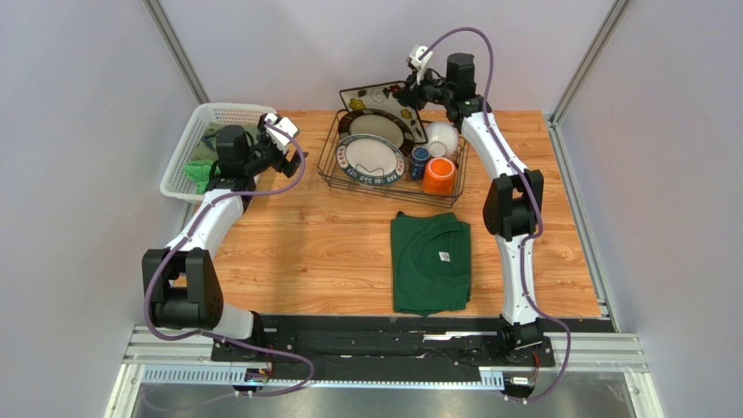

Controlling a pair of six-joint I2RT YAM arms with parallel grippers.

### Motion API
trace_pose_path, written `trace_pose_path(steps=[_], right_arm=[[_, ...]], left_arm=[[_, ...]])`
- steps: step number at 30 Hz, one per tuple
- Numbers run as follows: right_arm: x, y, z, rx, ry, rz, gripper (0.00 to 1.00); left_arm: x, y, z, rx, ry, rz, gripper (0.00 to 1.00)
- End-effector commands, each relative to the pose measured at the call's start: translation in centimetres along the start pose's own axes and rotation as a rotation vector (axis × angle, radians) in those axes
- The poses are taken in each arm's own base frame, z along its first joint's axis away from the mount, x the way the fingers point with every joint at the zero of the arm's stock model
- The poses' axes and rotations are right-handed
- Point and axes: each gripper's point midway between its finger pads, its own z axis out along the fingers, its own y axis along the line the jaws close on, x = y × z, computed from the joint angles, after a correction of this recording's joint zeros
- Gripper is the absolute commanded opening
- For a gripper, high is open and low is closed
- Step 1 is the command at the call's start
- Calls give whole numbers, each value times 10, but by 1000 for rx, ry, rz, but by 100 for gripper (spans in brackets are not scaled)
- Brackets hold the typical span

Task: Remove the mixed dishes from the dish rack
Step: Pick up the plate from the dish rack.

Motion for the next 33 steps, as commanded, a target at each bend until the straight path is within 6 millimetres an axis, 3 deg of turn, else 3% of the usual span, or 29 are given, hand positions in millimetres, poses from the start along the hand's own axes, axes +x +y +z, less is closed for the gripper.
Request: trace_pose_path(steps=[1,33], right_arm=[[-189,-32,-67,193,-323,-346,0],[-226,-18,-87,221,-317,-427,0]], left_arm=[[-22,4,-8,-4,-67,66,88],[-22,5,-7,-21,-80,60,88]])
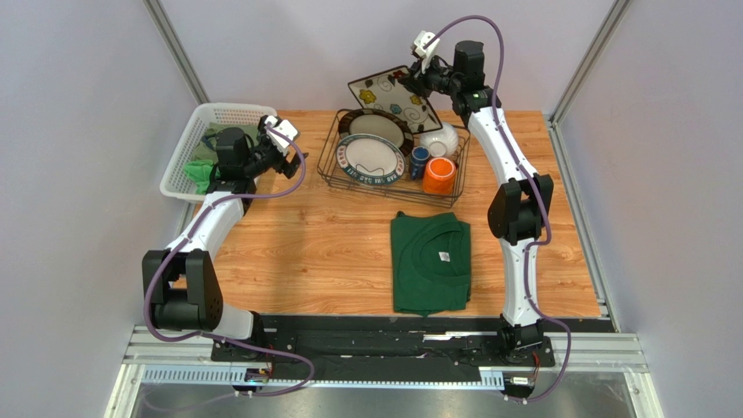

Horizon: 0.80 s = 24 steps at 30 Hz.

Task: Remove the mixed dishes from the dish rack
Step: Pick up the plate from the dish rack.

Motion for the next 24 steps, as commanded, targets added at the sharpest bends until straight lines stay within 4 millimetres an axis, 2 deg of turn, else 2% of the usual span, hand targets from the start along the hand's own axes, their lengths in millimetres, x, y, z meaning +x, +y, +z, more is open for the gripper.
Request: trace_pose_path(steps=[1,12,24], right_arm=[[-177,-27,-60,162,-296,-340,0],[-197,-25,-72,182,-316,-355,0],[-225,-19,-95,203,-333,-363,0]], left_arm=[[-19,8,-5,-20,-57,40,88],[-24,9,-6,-27,-68,34,88],[-30,9,-10,-31,-81,32,88]])
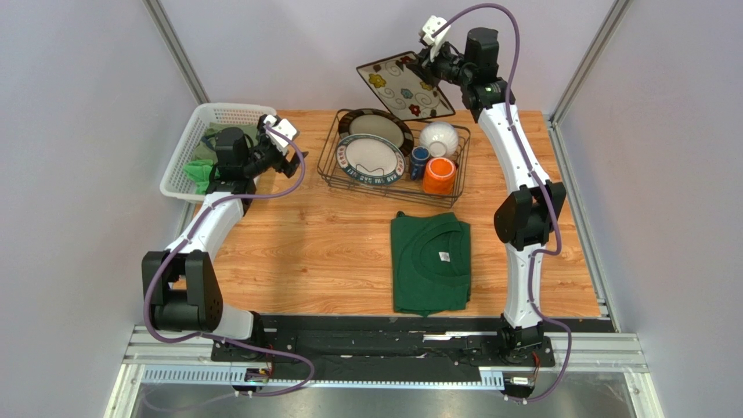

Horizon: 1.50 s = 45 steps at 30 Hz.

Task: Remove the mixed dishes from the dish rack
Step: Pick up the plate from the dish rack, then place the plate at the center of the board.

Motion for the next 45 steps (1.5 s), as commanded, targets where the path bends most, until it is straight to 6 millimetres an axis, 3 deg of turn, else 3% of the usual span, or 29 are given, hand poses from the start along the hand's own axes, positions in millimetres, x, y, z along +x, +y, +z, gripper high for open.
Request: trace_pose_path(steps=[1,16,31,35,37,40,45], right_arm=[[-174,-27,-66,154,-310,-280,0],[-201,-20,-100,188,-310,-235,0],[-230,1,-139,181,-317,-220,0],[-239,11,-149,161,-325,-201,0],[-242,19,-154,140,-330,-183,0],[-243,30,-160,111,-326,-160,0],[-240,46,-166,73,-313,-127,0]], left_arm=[[-27,6,-10,-20,-72,31,88],[-35,-2,-18,-23,-104,-5,88],[-61,-9,-33,2,-147,-29,88],[-78,-6,-37,-3,-157,-128,88],[-80,-11,-39,23,-143,-167,98],[-93,-18,-44,70,-153,-179,99],[-135,-39,-61,217,-232,-104,99]])
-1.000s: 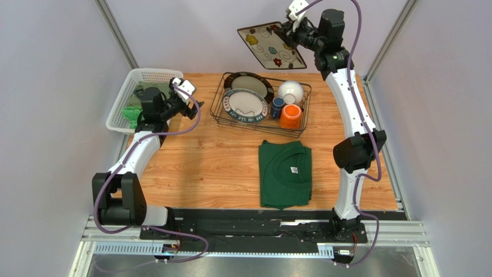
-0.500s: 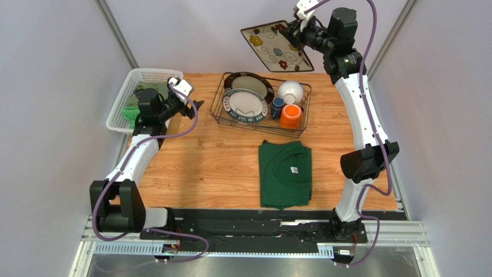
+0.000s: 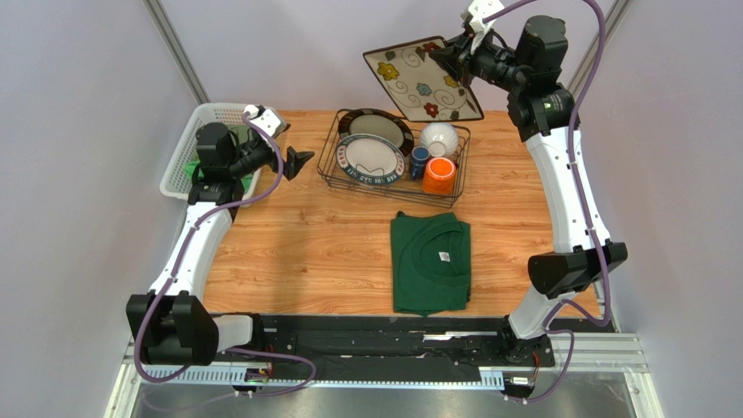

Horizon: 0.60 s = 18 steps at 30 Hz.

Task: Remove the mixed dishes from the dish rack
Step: Place the plate at the center of the board.

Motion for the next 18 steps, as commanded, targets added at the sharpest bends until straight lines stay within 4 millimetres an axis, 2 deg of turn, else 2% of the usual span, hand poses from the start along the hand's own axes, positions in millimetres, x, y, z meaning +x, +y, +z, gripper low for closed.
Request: trace_pose_path(steps=[1,3,4,5,7,8,10,11,14,16,18], right_arm=[[-98,14,-40,14,-217,-137,0],[-90,20,-40,-3,-197,-113,0],[-91,26,-40,-17,-199,-109,0],[-93,30,-43,-23,-201,-113,0],[-87,39,-42,-45,-184,-96,0],[-88,43,-44,-52,-185,-101,0],[-81,53,-42,-78,-168,-87,0],[-80,56,-44,-85,-164,-90,0],[-71,75,-42,-152,-150,-56,0],[-70,92,-44,-196,-140,-55,0],[-59,105,-42,-229,-111,-53,0]], left_arm=[[-57,-32,-16,152,-82,42,99],[-80,-38,-22,183,-113,105,99],[-83,-43,-24,199,-104,104,99],[-98,-45,-28,213,-128,160,99],[-108,-55,-35,249,-134,192,99],[-124,-59,-39,275,-163,253,99],[-129,-69,-44,321,-154,253,99],[-144,-74,-47,349,-183,297,99],[-151,-85,-49,402,-196,317,99],[-152,-90,-48,413,-199,335,99],[-149,-97,-45,431,-187,347,99]])
